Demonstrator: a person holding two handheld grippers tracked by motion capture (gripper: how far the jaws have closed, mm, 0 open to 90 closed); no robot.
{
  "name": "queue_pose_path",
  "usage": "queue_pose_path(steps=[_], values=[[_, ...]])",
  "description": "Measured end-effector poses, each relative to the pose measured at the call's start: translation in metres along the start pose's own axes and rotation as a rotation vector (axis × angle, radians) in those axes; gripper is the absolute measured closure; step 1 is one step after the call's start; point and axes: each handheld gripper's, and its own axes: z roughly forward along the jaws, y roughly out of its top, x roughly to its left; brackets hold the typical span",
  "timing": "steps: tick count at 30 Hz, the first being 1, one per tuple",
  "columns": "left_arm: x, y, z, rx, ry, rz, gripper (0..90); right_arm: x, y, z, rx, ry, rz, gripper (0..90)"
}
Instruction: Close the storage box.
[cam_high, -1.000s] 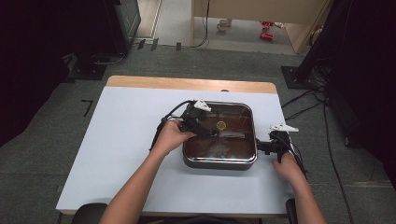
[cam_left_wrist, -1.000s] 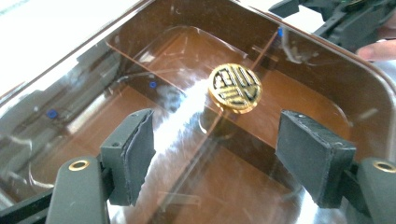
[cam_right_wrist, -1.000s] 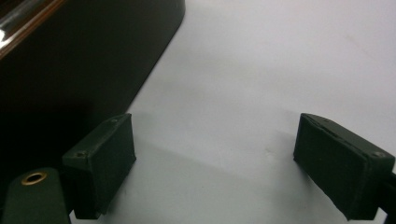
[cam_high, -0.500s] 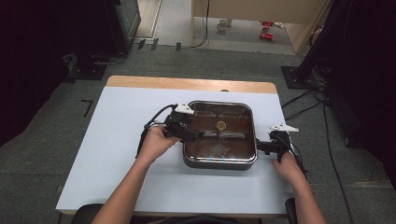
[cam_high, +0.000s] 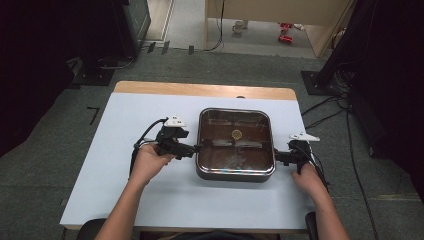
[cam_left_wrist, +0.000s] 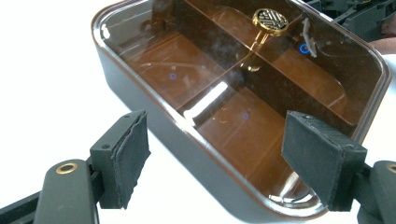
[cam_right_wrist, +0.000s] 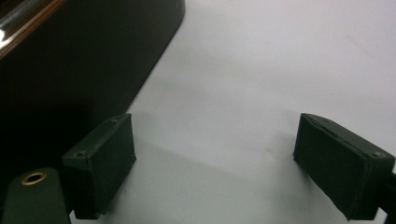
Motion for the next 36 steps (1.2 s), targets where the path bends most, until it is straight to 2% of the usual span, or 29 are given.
queue_pose_path(steps=[4,7,11,15,18,23,27,30,34,36], values=[[0.001,-0.011,-0.006,0.013,0.013,-0.002,23.4,0.000,0.000,0.000,0.000,0.000,0.000,12.1],[0.002,-0.020,-0.009,0.017,0.017,-0.020,23.2,0.000,0.000,0.000,0.000,0.000,0.000,12.1],[0.004,-0.033,-0.012,0.032,0.063,-0.039,23.2,0.000,0.000,0.000,0.000,0.000,0.000,12.1],[0.007,-0.046,-0.015,0.020,0.104,-0.053,23.2,0.000,0.000,0.000,0.000,0.000,0.000,12.1],[0.007,-0.057,-0.016,0.016,0.131,-0.041,23.2,0.000,0.000,0.000,0.000,0.000,0.000,12.1],[0.005,-0.070,-0.014,0.012,0.160,-0.033,23.2,0.000,0.000,0.000,-0.001,0.000,0.001,12.1],[0.003,-0.081,-0.009,0.029,0.179,-0.052,23.2,0.000,0.000,0.000,-0.001,0.000,0.001,12.1],[0.001,-0.090,-0.004,0.022,0.201,-0.043,22.8,0.000,0.000,0.000,-0.001,0.000,0.003,12.1],[-0.002,-0.097,0.002,0.002,0.221,0.019,22.9,0.000,0.000,0.000,-0.001,0.000,0.002,12.1],[-0.004,-0.099,0.004,-0.002,0.224,0.016,22.9,0.000,0.000,0.000,-0.001,0.000,0.002,12.1]])
